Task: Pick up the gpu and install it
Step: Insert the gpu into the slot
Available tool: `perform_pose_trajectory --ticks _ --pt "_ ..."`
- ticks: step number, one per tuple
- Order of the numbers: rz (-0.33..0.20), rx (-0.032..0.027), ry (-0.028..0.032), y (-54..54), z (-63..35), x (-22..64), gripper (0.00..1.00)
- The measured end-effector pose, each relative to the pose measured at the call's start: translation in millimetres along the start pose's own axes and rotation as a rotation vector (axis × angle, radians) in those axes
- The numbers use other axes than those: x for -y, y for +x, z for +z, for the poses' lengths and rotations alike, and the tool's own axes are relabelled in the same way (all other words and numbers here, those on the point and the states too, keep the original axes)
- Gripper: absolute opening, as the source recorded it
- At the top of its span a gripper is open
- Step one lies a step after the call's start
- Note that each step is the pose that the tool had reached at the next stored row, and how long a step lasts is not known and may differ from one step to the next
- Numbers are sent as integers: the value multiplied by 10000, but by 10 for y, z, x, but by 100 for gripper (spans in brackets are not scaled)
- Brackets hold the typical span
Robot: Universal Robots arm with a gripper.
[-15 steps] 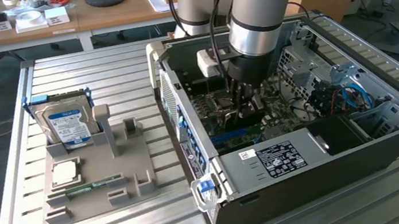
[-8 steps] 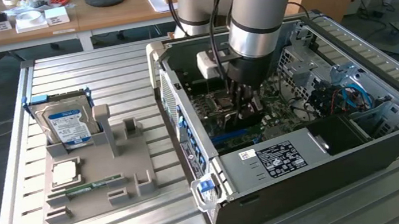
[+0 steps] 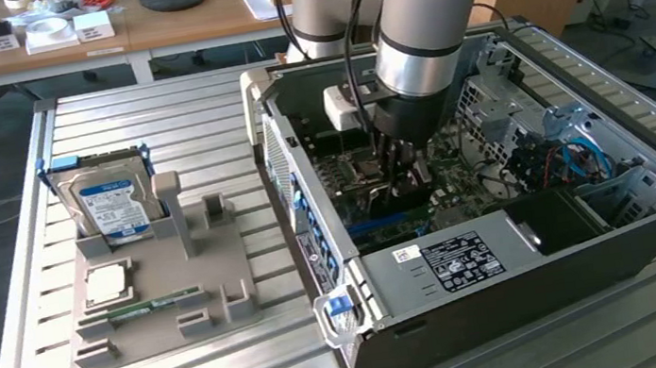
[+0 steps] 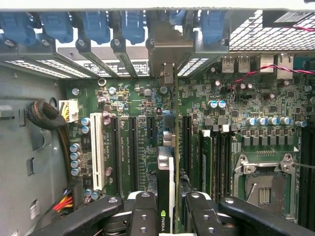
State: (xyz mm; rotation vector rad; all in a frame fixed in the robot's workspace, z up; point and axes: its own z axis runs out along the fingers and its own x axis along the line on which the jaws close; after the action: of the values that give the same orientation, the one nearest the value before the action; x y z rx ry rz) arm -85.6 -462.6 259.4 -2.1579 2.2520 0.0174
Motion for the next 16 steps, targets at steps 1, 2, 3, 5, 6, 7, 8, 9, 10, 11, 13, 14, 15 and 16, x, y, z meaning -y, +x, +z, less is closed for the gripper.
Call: perform_pose_trajectory --ticks 1,2,3,5,6,7,8,9,10,11,13,14,15,16 --pt "0 1 1 0 12 0 27" --pt "0 -1 -2 1 19 0 27" --pt "0 -4 -4 1 19 -1 27" --pt "0 -5 -4 1 19 0 27" --pt "0 -6 -4 1 21 0 27" --pt "0 0 -3 1 31 0 27" --pt "0 -1 -2 1 42 0 27" --pt "0 -3 -4 2 45 -1 27" --pt "0 -4 -4 2 45 0 27" --pt "0 -4 -4 2 45 -1 27" --pt "0 -5 -4 2 46 -1 27" --pt "0 -2 -3 1 56 0 27" --pt "0 0 -2 2 71 -1 27" --pt "0 0 -2 2 79 -1 27"
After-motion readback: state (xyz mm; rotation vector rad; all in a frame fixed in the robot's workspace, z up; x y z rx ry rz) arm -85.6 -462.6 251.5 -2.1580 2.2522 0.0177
